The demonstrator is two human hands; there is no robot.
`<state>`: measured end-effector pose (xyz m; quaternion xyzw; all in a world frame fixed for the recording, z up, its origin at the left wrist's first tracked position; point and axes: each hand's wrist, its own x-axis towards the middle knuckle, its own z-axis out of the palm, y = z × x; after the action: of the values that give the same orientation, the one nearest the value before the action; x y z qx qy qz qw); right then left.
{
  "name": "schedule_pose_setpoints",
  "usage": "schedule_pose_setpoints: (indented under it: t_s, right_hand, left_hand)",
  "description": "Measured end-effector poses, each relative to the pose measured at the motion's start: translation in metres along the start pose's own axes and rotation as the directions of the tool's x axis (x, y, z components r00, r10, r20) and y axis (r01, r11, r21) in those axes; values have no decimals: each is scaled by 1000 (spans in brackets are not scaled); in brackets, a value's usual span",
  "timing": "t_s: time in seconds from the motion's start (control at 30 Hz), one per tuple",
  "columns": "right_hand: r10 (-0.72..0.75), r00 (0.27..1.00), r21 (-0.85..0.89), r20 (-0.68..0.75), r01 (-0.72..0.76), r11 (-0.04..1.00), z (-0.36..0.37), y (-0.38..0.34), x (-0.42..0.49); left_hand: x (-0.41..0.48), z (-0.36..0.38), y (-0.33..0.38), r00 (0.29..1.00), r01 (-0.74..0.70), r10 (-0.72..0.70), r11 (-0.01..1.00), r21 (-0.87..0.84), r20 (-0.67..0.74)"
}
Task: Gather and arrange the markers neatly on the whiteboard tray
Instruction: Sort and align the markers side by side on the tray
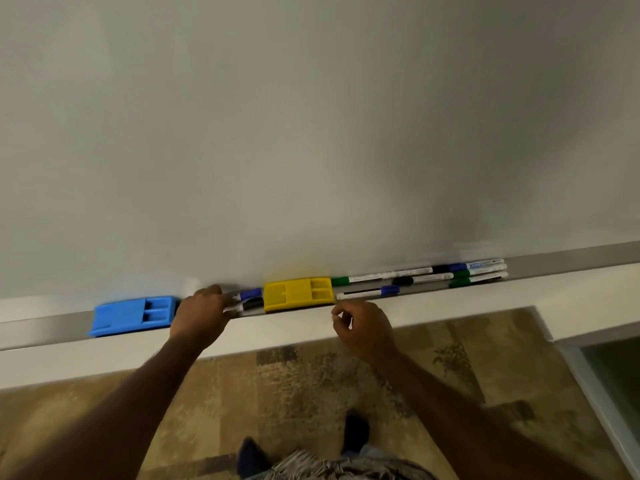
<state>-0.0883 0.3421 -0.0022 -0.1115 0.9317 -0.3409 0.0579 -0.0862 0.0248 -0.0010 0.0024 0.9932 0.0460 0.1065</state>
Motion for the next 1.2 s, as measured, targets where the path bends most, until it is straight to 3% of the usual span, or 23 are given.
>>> schedule_pose_setpoints:
  t_s: [0.23, 0.4, 0.53, 0.67, 0.8, 0.93, 1.2]
  right_hand:
    - [25, 999, -8, -42, -26, 1000, -3, 2, -3]
    - [36, 996, 22, -83, -34, 999, -3, -1, -5]
    - [105, 993, 216, -57, -90, 972, -5, -9, -7]
    - [234, 971, 491, 55, -231, 840, -16, -17, -5]
    - [390, 918, 699, 66, -322, 639, -31, -9, -6]
    - [530, 845, 775, 64, -377, 508, -48, 16, -7]
    - [724, 690, 881, -6, -339, 331, -80, 75, -2]
  left_hand:
    - [-5, -1, 0, 999, -26, 27, 999, 24, -45]
    - [-21, -8, -7, 971, -44, 25, 996, -78, -237]
    - [-28, -23, 41, 911, -216, 135, 961, -171, -391]
    - [-27, -32, 123, 904, -334, 228, 905, -264, -363]
    - [-16, -27, 180, 914, -373, 283, 866, -334, -289]
    - [-2, -21, 214, 917, -385, 311, 850, -360, -248]
    - [21, -11, 251, 919, -395, 352, 816, -422, -181]
